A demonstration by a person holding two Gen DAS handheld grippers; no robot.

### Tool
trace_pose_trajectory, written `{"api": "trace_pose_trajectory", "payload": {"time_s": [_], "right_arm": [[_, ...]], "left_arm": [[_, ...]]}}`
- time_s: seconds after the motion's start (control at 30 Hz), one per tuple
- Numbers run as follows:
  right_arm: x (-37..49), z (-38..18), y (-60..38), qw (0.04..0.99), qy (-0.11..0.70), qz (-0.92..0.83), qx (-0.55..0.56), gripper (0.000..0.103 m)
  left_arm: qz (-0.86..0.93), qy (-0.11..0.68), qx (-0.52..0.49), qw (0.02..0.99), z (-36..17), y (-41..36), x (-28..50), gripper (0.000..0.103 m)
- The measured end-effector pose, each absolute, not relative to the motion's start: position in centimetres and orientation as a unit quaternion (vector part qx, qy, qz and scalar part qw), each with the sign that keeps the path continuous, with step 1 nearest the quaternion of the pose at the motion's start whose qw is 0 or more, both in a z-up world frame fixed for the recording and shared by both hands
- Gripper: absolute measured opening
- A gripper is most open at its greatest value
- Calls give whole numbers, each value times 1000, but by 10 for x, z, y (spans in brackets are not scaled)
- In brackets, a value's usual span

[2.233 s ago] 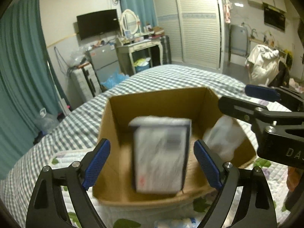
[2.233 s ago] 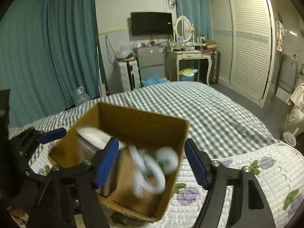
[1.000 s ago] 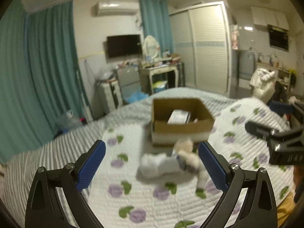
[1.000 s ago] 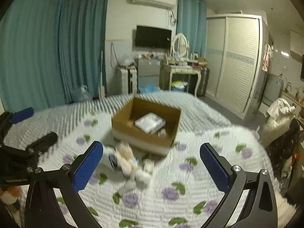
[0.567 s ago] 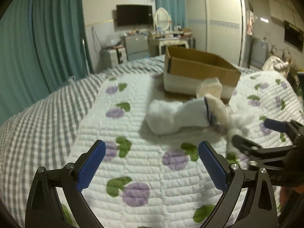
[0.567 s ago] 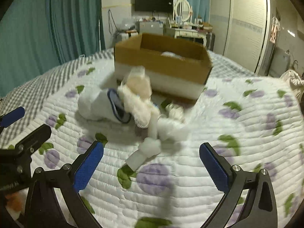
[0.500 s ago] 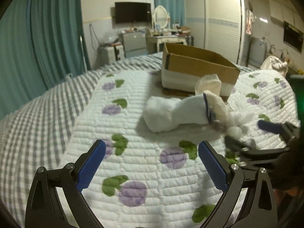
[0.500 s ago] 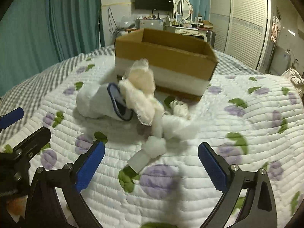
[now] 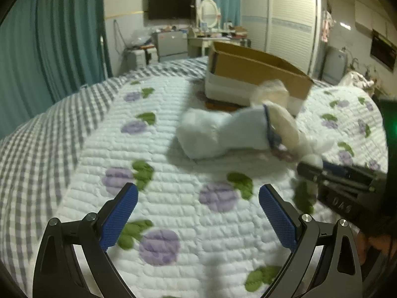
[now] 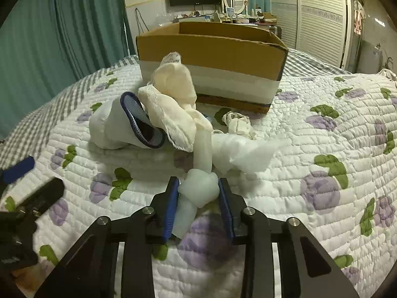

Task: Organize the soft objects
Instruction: 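Grasp the lace-trimmed white cloth with the left tool while the right tool grasps the white plastic piece, then carry the lace cloth and white plastic piece into the box and release both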

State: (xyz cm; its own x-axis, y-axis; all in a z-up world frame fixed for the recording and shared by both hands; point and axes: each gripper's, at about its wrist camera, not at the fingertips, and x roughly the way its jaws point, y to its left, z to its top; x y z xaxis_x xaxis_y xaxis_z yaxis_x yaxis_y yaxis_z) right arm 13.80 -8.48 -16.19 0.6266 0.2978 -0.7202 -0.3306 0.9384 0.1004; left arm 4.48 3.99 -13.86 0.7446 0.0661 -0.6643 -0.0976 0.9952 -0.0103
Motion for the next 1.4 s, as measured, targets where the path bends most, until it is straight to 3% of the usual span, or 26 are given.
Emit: {"api": "trace_pose_trajectory", "payload": {"time_s": [0.37,0.6,0.8,0.87,0.97,1.07,1.1,1.17,1.27,1.4], "right_arm": [[113,-105,-127,915,342,214,1,31],[146,-75,-141,923,315,216,-40,31],[185,-80,-148,923,318,209,-59,31],[194,-85,-149,922,318,208,-65,31],[205,-93,-153,922,320,207,-68,31],[213,-102,-156,916,334,215,-62,31],[214,-104,-155,915,336,215,-64,31],[214,-105,-153,913,339,216,-72,31],[211,-103,-151,913,336,218,-73,31],[203,-99,-153,915,332,219,-65,31]], "left_arm": [[-3,351,-1,936,-119,-12,57,99],[-5,323,13,946,-99,-38,101,98],[-6,333,23,943,-111,-48,148,97],[-4,341,41,939,-119,-51,160,88],[8,354,53,934,-130,-48,174,84],[-1,366,51,929,-137,-47,180,62],[-2,369,55,928,-139,-48,181,59],[-8,372,62,926,-141,-49,180,41],[-14,368,62,928,-136,-50,174,28],[-24,362,54,930,-120,-49,166,22]]}}
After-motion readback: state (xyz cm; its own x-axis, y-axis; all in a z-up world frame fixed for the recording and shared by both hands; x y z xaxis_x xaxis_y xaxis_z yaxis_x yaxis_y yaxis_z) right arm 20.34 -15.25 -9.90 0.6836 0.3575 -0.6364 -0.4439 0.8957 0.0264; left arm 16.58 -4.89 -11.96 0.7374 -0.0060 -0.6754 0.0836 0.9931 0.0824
